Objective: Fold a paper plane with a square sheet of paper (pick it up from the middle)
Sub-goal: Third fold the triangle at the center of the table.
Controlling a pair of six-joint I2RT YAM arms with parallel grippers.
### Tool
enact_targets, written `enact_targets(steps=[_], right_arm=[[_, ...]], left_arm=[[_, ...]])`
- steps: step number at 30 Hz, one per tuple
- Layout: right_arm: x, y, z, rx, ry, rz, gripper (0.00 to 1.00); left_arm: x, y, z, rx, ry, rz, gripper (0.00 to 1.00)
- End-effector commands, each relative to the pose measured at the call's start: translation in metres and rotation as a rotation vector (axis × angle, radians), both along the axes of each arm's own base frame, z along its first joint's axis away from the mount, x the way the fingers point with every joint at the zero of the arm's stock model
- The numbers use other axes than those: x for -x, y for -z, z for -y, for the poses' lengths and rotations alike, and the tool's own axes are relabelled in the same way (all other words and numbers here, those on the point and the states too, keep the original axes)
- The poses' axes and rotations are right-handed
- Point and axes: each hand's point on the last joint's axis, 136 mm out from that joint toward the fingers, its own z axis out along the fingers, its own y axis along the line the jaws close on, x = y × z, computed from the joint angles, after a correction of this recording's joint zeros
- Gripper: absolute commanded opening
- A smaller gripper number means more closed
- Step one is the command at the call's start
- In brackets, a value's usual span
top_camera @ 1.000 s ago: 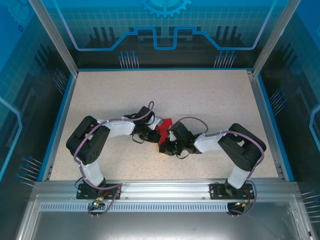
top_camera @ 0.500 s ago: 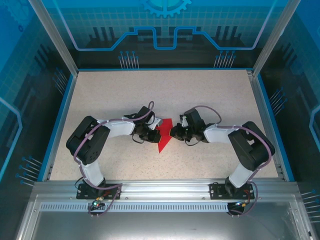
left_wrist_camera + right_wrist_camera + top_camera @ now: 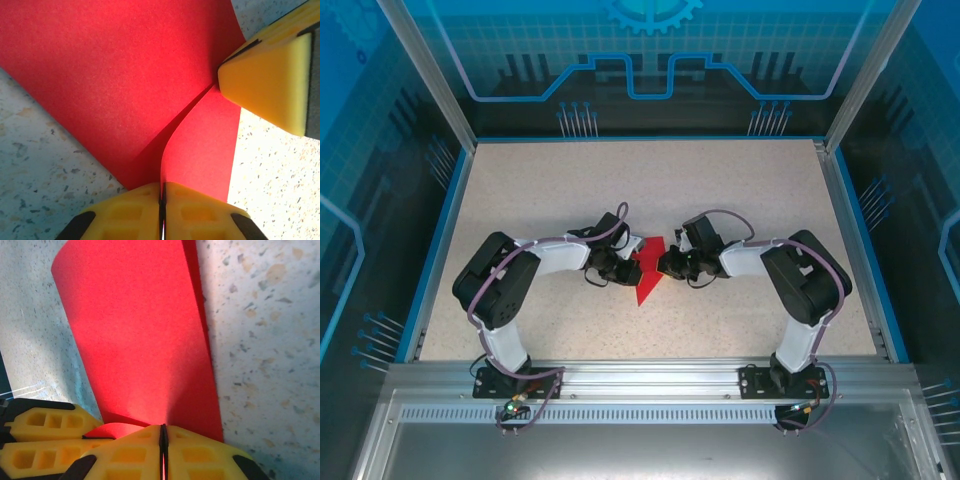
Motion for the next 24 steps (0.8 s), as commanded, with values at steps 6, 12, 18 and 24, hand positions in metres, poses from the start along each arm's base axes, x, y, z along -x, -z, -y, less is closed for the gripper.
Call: enact_targets(steps=[6, 12, 18, 24], right_arm=[[0.012, 0.028, 0.012, 0.039, 0.003, -0.068, 0.11], [0.011, 0.015, 0.008, 0.019, 0.017, -0.052, 0.11], [0.013, 0.004, 0.004, 0.02, 0.044, -0.029, 0.13], [0.015, -0.006, 0.001, 0.011, 0.073, -0.014, 0.13]], left_arm=[[0.012, 0.024, -0.015, -0.084, -0.021, -0.057, 0.2], [-0.009, -0.017, -0.021, -0.091, -0.129, 0.044, 0.41], [-0.025, -0.052, -0.046, -0.174, -0.283, 0.137, 0.49], [-0.004, -0.075, -0.012, 0.061, -0.241, 0.046, 0.37]])
